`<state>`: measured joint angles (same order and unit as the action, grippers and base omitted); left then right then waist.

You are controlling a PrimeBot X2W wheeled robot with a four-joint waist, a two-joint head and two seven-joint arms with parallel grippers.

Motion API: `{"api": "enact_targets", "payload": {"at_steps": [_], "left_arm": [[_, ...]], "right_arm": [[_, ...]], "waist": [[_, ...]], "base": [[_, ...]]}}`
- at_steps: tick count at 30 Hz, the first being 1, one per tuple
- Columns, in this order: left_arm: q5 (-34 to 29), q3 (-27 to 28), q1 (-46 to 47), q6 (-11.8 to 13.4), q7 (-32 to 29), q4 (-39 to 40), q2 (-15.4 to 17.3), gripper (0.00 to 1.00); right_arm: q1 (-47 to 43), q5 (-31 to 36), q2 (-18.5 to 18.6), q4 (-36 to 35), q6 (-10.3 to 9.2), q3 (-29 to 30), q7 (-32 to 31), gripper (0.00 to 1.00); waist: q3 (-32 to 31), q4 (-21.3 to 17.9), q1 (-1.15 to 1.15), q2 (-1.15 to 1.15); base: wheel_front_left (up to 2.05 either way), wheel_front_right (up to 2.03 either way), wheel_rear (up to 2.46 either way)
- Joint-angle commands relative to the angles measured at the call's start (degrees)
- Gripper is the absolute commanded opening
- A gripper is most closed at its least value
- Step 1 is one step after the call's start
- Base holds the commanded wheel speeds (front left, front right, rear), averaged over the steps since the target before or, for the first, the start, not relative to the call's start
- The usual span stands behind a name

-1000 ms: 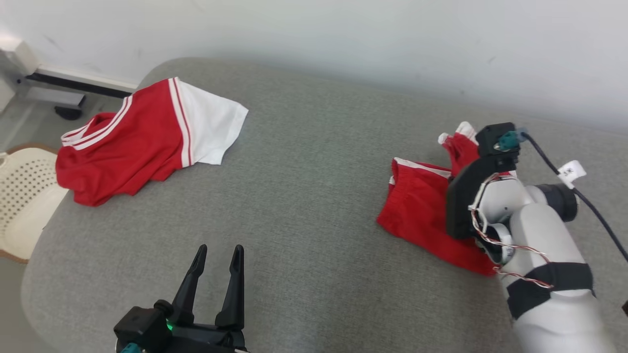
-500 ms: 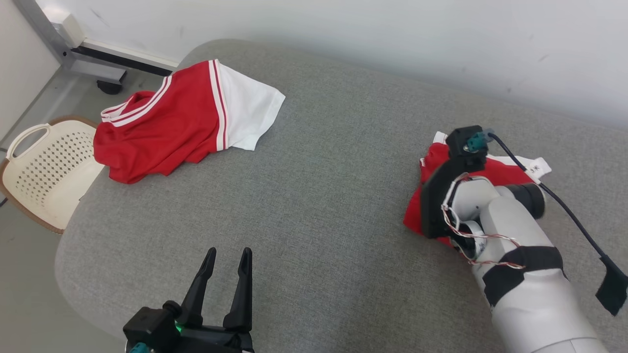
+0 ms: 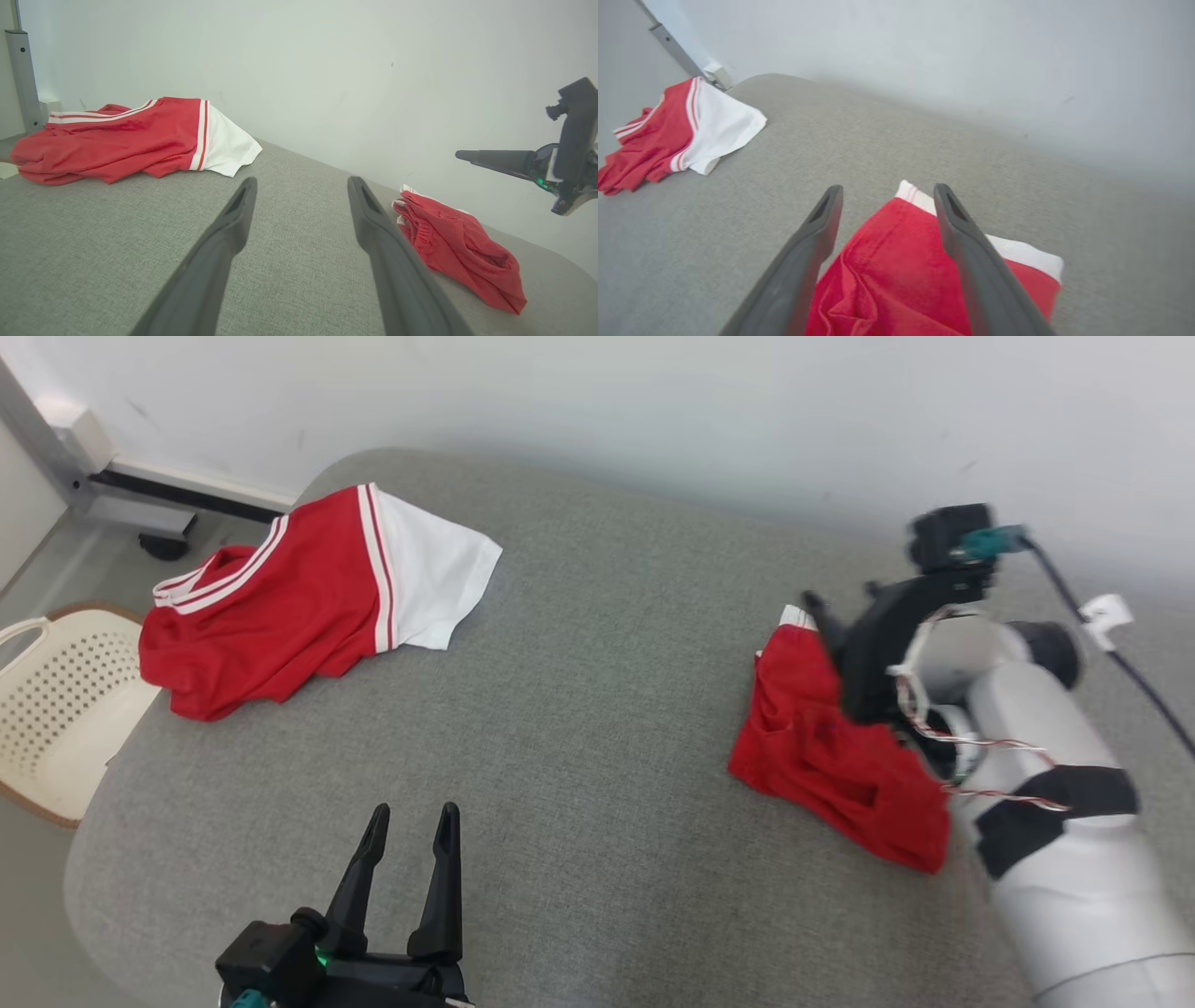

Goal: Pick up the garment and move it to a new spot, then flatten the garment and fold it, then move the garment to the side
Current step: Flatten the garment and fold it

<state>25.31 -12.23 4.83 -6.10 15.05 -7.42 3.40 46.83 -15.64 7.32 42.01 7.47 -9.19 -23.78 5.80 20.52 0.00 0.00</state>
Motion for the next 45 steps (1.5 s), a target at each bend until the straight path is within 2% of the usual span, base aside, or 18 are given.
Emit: {"api": "enact_targets", "payload": {"at_steps": [1,7,8,9,15,22,28,38,43,44,45], "left_arm": [[0.05,0.19,-0.60,-0.02,0.18,0.21,0.12,1.00],[0.34,-0.22,-1.31,0.08,0.18,0.25,0.07,1.00],[0.46,-0.35,-1.19,0.01,0.18,0.18,0.05,1.00],[0.56,-0.50,-1.00,-0.04,0.19,0.17,0.03,1.00],[0.97,-1.21,0.31,-0.35,0.19,0.09,-0.14,1.00],[1.34,-1.63,0.82,-0.44,0.19,-0.25,-0.33,1.00],[1.29,-1.29,0.54,-0.42,0.19,-0.40,-0.42,1.00],[0.47,-0.41,-0.80,-0.39,0.19,-0.32,-0.32,1.00],[0.18,0.08,-1.66,-0.22,0.19,-0.17,0.07,1.00],[0.16,0.17,-1.63,-0.14,0.19,-0.07,0.10,1.00],[0.16,0.17,-1.63,-0.14,0.19,-0.07,0.10,1.00]], "right_arm": [[-1.19,0.77,0.93,-0.34,0.03,0.46,0.62,1.00],[-7.02,4.76,5.24,-2.24,0.03,3.40,3.54,1.00],[-7.85,5.15,5.30,-2.43,0.03,3.60,4.06,0.48],[-8.49,5.57,5.25,-2.57,0.03,3.44,4.67,0.00],[-10.56,6.90,2.67,-0.70,0.03,0.58,6.29,0.00],[-8.87,9.49,-1.16,4.91,0.03,-2.80,8.61,0.00],[-9.22,8.25,-3.70,8.23,0.03,-9.63,7.15,0.00],[-10.86,2.16,-4.37,5.03,0.03,-20.51,8.20,0.00],[-12.11,-1.27,-4.40,1.19,0.03,-20.65,10.76,0.00],[-12.40,-1.68,-4.41,-0.02,0.03,-20.03,11.86,0.63],[-12.40,-1.68,-4.41,-0.02,0.03,-20.03,11.86,0.63]], "waist": [[-1.30,-1.25,0.00,0.00],[-1.79,-2.54,0.00,0.00],[-1.63,-2.66,0.00,0.00],[-1.41,-2.73,0.00,0.00],[0.26,-2.08,0.00,0.00],[1.59,0.18,0.00,0.00],[1.02,1.43,0.00,0.00],[-1.04,-0.09,0.00,0.00],[-2.27,-1.79,0.00,0.00],[-2.52,-2.18,0.00,0.00],[-2.52,-2.18,0.00,0.00]], "base": [[0.00,0.00,0.00],[0.00,0.00,0.00],[0.00,0.00,0.00],[0.00,0.00,0.00],[0.00,0.00,0.00],[0.00,0.00,0.00],[0.00,0.00,0.00],[0.00,0.00,0.00],[0.00,0.00,0.00],[0.00,0.00,0.00],[0.00,0.00,0.00]]}}
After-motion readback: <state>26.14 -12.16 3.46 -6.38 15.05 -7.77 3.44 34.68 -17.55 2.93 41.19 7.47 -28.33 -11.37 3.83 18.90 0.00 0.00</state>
